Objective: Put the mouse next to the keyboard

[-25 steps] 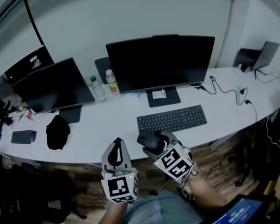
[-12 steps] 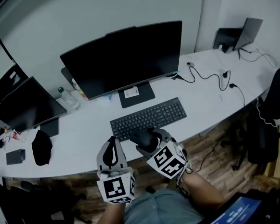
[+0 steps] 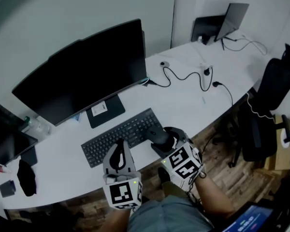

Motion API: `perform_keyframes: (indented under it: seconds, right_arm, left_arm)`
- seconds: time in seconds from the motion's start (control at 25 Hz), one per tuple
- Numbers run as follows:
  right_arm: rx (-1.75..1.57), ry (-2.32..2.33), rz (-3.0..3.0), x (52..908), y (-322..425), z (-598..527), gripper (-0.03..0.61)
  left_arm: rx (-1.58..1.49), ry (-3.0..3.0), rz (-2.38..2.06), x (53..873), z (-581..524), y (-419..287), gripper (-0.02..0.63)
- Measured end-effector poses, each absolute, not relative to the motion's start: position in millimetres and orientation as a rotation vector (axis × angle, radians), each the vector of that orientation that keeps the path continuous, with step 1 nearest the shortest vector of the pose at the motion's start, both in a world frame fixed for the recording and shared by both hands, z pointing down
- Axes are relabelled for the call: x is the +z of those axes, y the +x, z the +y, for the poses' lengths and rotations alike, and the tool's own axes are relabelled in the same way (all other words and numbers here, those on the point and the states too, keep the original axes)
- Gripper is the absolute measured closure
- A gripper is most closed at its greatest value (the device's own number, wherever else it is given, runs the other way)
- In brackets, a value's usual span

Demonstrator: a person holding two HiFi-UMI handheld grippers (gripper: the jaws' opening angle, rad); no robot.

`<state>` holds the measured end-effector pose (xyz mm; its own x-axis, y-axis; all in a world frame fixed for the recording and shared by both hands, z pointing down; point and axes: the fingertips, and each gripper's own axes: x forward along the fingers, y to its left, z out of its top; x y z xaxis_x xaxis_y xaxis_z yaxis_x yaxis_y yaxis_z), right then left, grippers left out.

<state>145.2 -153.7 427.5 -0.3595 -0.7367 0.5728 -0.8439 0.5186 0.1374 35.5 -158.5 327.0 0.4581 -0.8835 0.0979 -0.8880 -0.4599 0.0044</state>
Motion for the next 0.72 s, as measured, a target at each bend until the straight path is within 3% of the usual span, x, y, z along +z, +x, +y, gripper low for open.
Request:
perform_keyframes:
  seconds: [0.24, 0.72]
  right_arm:
    - [0.310, 1.377, -2.097, 440, 212, -168, 0.275]
    - [0.372, 1.343, -2.060, 484, 248, -213, 0.275]
  left_arm:
    - [0.170, 2.645, -1.498, 345, -180, 90, 0.609]
    - [0.270, 2.577, -1.535, 375, -221, 110, 0.609]
